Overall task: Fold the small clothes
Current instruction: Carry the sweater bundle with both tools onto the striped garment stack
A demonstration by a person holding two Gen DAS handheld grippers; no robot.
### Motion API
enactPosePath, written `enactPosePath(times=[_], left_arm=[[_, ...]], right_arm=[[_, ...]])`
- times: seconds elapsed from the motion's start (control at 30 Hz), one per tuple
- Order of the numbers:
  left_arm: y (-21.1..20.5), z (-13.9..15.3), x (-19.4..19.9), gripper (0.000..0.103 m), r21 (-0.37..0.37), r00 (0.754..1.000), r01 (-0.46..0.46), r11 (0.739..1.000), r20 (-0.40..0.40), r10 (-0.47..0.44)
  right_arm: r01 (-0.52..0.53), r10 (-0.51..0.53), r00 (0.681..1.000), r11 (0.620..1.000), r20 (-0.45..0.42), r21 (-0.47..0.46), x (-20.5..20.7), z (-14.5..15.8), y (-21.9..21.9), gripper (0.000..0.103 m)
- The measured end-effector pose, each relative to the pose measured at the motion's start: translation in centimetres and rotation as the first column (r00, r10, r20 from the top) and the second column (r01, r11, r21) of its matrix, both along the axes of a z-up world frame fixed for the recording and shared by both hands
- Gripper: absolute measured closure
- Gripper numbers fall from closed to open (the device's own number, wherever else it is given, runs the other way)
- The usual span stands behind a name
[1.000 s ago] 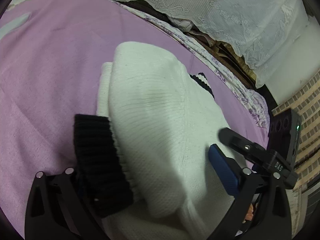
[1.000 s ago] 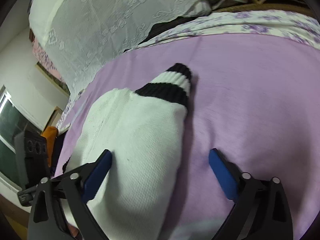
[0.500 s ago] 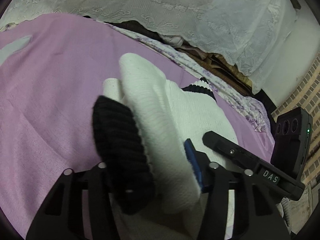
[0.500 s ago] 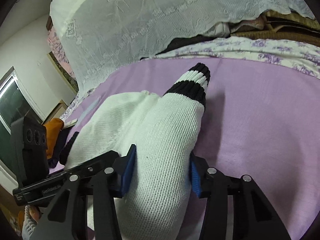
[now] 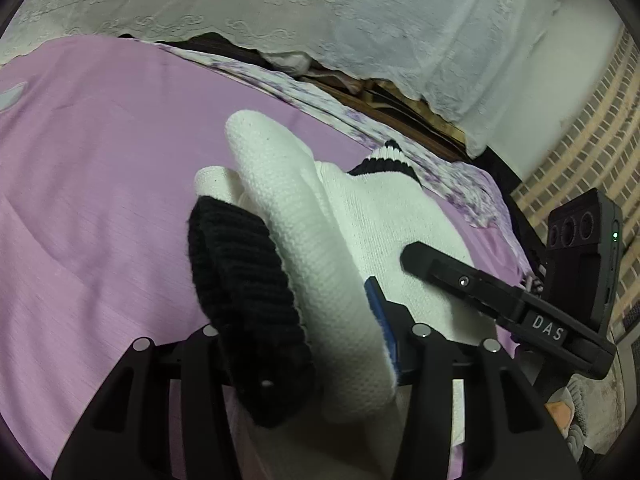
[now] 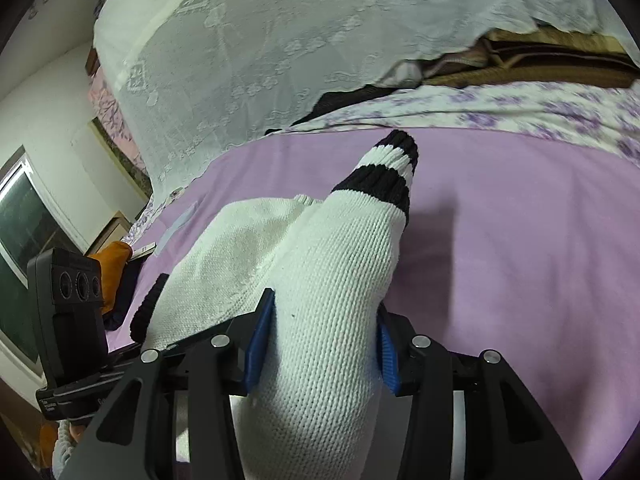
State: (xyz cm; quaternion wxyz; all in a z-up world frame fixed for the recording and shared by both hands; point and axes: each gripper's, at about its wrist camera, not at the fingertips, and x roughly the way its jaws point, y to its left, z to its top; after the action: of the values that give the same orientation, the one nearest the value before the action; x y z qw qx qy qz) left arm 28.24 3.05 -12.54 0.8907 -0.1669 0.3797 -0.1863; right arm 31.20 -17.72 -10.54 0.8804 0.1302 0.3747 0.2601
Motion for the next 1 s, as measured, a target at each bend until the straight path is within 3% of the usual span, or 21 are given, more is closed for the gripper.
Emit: enactPosePath(times=[0.3, 0.53, 0.77, 1.0], left_arm=[[-6.6, 2.0, -2.1, 0.056, -0.007, 0.993, 0.112, 0.994, 0.041, -0.112], [-14.4, 5.3, -3.6, 0.057, 0.004, 0.971, 0.221, 0.975, 0.094, -0.220], [-24.4, 9.2, -4.3, 0.057, 0.009, 0.926, 0.356, 0.934, 0.131, -0.354], [-35.7, 12.8, -6.0, 0.057, 0.038, 0.854, 0.492, 0.870, 0.174, -0.491]], right_arm=[[0.082, -0.083, 0.995, 0.997, 0.063, 0.009, -4.4, 2.1, -6.7, 0.057], [0.198, -0.200, 0.972, 0.980, 0.126, 0.031, -8.2, 4.4, -14.4, 0.057], [0.342, -0.346, 0.920, 0.938, 0.181, 0.055, -11.8, 7.2, -23.8, 0.057], [0.476, -0.476, 0.849, 0.878, 0.229, 0.061, -15.6, 9.9, -32.7, 0.057]])
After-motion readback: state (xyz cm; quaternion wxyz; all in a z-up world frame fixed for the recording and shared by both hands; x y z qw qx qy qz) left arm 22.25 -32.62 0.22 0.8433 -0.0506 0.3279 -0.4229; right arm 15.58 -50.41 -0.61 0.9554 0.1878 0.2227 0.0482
